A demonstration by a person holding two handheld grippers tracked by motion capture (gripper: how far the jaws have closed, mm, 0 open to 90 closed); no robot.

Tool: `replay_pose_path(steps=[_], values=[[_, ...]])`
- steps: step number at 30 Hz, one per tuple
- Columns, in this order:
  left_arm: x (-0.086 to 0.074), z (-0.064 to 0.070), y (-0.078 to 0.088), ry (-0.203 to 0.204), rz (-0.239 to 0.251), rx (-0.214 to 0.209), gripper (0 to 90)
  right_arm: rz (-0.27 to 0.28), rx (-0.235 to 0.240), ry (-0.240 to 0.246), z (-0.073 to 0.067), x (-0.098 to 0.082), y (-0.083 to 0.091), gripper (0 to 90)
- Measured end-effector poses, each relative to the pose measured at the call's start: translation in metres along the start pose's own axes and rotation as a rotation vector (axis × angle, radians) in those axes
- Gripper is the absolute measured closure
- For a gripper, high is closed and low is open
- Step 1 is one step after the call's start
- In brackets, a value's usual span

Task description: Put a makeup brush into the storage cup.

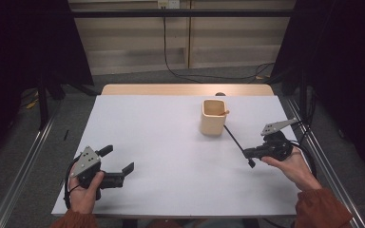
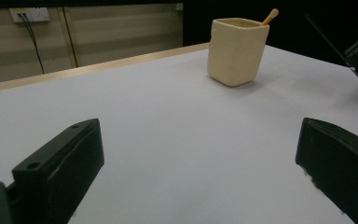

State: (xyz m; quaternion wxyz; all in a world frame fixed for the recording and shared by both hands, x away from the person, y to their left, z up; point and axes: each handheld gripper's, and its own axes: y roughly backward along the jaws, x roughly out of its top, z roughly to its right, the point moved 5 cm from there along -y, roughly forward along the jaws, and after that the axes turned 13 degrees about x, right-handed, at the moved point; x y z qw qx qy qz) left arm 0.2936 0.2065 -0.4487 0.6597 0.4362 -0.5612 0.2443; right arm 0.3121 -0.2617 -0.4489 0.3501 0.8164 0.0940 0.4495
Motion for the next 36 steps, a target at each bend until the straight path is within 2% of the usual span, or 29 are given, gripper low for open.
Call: replay_pose_path(steps=[4,12,19,25,26,29,36], values=[[0.0,0.0,0.0,-0.002,0.0,-0.001,1.0,0.064,-0.013,0.029,-0.002,0.005,0.005,86.1],[0.0,0.0,0.0,-0.003,0.0,0.0,1.0,0.169,-0.038,0.049,-0.001,0.013,0.014,86.1],[0.0,0.0,-0.001,-0.002,0.0,-0.001,0.9,0.238,-0.058,0.049,0.0,0.019,0.018,86.1],[0.0,0.001,-0.001,0.0,0.0,0.0,1.0,0.342,-0.08,0.059,-0.001,0.031,0.024,86.1],[0.0,0.001,-0.001,0.004,0.001,-0.001,1.0,0.349,-0.097,0.065,-0.001,0.033,0.024,86.1],[0.0,0.001,0.0,0.0,0.003,-0.002,0.9,0.365,-0.101,0.07,-0.002,0.038,0.022,86.1],[0.0,0.0,0.0,0.003,0.003,0.001,0.9,0.38,-0.088,0.074,0.0,0.039,0.025,86.1]])
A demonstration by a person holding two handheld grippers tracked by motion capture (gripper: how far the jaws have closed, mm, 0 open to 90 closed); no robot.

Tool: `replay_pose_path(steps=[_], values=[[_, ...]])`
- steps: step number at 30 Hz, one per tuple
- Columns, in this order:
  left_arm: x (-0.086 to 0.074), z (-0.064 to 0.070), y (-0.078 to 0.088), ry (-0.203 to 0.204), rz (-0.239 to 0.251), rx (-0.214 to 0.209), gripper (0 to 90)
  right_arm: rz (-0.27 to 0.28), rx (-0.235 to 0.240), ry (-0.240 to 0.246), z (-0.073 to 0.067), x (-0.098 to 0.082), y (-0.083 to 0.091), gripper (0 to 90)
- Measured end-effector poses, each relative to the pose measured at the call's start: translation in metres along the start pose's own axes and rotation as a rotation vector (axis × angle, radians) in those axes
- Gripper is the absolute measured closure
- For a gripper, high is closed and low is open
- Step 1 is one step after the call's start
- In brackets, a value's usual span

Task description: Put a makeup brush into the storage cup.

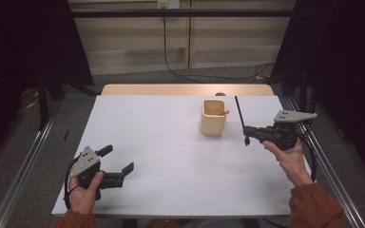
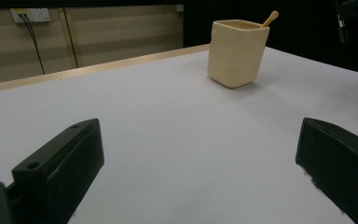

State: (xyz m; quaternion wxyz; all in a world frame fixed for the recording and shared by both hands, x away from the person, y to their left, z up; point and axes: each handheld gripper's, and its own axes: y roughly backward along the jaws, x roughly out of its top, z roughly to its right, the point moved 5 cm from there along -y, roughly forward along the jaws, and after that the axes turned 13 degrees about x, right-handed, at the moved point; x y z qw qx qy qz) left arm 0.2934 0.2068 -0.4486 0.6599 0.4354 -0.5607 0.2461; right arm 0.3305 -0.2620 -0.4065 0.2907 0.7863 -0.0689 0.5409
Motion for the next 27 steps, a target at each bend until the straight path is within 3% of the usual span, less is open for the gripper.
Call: replay_pose_path(steps=[27], values=[[0.001,0.0,0.0,0.001,0.01,0.002,0.9,-0.065,0.13,0.078,-0.03,0.021,-0.04,86.1]])
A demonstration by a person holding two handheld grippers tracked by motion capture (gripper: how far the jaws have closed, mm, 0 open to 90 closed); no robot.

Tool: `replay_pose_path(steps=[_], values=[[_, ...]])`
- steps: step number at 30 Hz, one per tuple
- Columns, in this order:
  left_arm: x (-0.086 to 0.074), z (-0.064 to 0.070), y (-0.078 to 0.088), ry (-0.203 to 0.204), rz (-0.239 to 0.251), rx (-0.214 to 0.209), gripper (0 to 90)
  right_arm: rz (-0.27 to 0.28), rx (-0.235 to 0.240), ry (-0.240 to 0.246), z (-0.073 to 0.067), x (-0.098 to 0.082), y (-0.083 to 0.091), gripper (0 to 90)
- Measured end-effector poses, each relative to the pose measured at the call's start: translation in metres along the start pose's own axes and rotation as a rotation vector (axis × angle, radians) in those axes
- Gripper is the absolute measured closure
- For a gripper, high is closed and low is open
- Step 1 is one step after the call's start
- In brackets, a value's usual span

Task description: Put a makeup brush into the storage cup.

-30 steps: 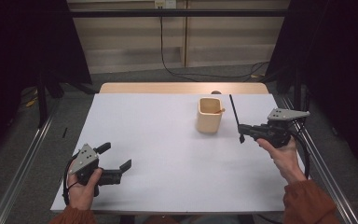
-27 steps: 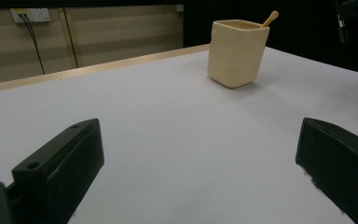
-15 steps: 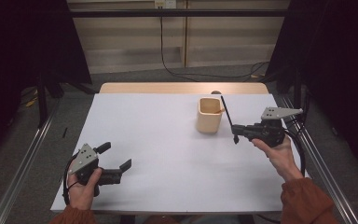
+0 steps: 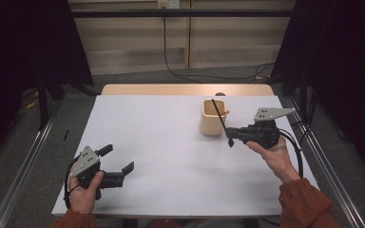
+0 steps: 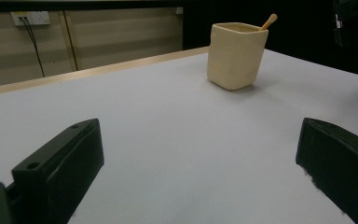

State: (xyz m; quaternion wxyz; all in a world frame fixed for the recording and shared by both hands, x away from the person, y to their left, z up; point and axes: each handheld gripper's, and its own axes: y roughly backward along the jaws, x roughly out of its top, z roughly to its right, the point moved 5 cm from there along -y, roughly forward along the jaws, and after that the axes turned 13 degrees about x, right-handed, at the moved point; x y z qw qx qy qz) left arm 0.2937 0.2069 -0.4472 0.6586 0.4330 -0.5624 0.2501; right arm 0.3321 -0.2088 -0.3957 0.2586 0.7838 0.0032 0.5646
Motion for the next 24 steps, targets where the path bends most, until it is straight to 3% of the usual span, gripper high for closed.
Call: replay_pose_path(steps=[6,15,18,24], values=[[0.0,0.0,0.0,0.0,-0.001,0.0,0.8,-0.012,0.034,0.013,-0.005,0.003,-0.014,86.1],[0.0,0.001,-0.001,-0.002,-0.001,-0.004,0.8,-0.009,0.069,0.044,-0.017,0.019,-0.019,86.1],[0.0,0.001,-0.001,-0.002,-0.001,-0.004,0.9,0.015,0.08,0.024,-0.014,0.018,-0.021,86.1],[0.0,0.0,0.0,-0.001,0.001,-0.003,0.9,-0.052,0.1,0.056,-0.02,0.014,-0.031,86.1]])
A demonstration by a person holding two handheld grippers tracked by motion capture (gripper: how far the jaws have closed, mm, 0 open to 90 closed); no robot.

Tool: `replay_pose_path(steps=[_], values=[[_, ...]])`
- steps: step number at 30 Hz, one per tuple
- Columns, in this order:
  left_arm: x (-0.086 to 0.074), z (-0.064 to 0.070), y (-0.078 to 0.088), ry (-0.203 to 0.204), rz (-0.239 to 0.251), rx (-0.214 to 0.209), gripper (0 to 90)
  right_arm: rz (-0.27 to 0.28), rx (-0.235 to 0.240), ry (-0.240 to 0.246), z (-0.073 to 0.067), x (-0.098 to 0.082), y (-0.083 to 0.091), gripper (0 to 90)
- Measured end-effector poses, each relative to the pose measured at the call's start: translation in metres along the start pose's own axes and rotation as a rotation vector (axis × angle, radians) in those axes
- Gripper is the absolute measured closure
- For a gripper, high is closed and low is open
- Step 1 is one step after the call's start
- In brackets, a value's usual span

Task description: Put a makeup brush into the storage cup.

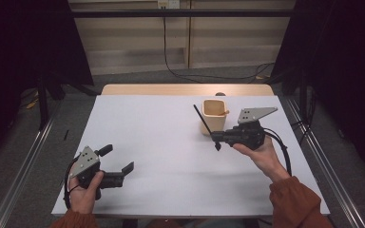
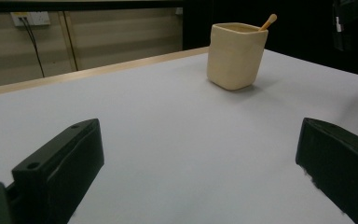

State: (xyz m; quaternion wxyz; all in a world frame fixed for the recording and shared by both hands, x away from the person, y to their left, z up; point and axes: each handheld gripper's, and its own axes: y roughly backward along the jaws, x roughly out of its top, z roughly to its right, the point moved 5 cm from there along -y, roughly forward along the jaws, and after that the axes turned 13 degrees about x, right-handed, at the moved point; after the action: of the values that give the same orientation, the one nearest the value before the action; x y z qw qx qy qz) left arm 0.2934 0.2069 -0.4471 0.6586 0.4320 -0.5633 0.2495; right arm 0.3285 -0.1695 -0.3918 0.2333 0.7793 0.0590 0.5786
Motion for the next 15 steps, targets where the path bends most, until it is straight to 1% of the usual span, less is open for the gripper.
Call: replay_pose_path(steps=[2,6,10,15], values=[[0.0,0.0,0.0,-0.003,-0.001,-0.002,0.9,-0.023,0.006,0.013,-0.002,-0.001,-0.001,86.1],[0.0,0.001,0.0,-0.006,-0.002,-0.005,0.8,-0.083,-0.008,0.025,-0.003,-0.008,-0.001,86.1],[0.0,0.001,0.0,-0.006,-0.002,-0.004,0.9,-0.114,-0.005,0.017,-0.002,-0.011,-0.001,86.2],[0.0,0.001,0.0,-0.006,-0.002,-0.005,0.9,-0.184,0.008,0.009,-0.005,-0.014,-0.006,86.2]])
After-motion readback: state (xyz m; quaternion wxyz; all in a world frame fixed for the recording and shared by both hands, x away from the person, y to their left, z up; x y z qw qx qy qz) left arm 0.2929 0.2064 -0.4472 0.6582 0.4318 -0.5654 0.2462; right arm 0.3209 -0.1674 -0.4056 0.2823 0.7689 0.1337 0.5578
